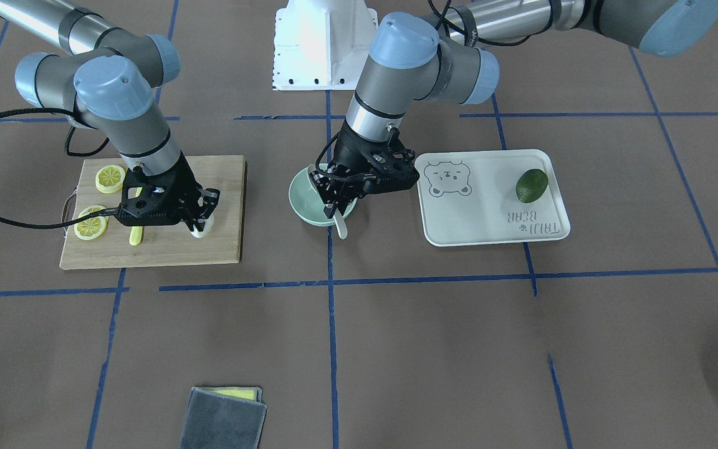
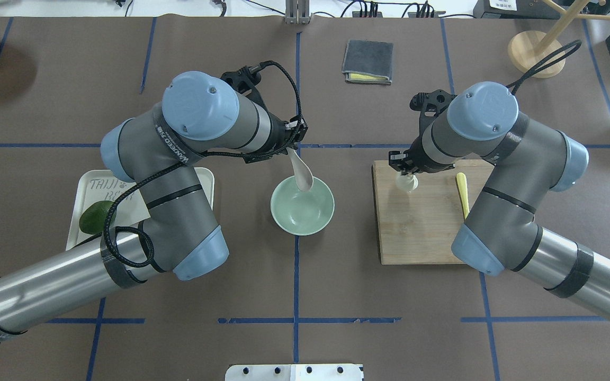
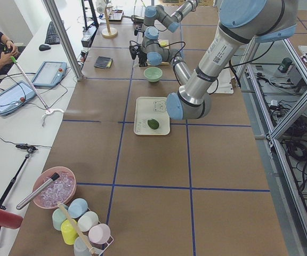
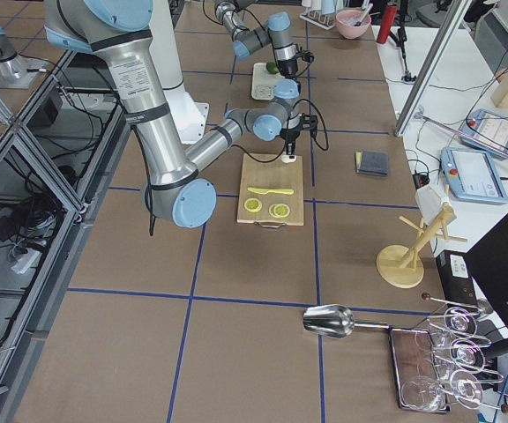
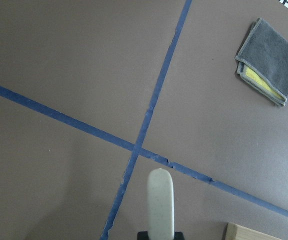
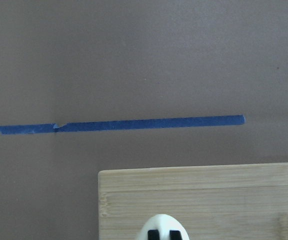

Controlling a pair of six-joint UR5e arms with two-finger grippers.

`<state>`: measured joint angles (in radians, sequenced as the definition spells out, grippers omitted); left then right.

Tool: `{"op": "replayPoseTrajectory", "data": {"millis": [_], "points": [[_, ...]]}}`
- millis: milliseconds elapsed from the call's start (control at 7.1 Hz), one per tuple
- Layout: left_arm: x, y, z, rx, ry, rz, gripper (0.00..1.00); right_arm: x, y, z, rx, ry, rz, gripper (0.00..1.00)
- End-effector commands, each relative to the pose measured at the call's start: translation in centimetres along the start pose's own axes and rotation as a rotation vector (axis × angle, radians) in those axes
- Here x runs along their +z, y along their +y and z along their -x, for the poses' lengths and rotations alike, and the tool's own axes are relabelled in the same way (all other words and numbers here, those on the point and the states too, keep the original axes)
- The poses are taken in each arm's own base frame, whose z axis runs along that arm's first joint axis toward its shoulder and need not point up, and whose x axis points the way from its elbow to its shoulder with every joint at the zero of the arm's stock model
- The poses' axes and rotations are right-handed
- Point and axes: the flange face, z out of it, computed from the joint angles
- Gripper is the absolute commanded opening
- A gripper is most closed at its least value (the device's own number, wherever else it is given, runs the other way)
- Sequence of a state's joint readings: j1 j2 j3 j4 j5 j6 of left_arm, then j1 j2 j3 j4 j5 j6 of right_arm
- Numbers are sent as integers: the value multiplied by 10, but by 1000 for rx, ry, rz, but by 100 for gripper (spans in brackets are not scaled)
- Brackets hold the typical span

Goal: Put spoon and bun in bowl

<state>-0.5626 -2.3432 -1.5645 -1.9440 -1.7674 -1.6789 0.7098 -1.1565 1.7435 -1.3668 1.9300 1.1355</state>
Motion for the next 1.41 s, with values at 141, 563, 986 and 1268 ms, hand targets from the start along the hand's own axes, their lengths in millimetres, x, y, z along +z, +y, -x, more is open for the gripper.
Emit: {"op": "replayPoseTrajectory", "data": {"millis": [141, 563, 986, 1268], "points": [[21, 32, 14, 21, -28, 3, 0, -19, -13, -3, 15, -29, -3, 0], [23, 37, 14, 33, -19, 7, 89, -24, -14, -1, 13, -39, -7, 0], [20, 33, 18, 54, -4, 4, 100, -27, -14, 0, 12, -44, -9, 0], [-5, -4, 22, 129, -63, -34, 100, -42, -19, 34, -1, -89, -27, 0]]}}
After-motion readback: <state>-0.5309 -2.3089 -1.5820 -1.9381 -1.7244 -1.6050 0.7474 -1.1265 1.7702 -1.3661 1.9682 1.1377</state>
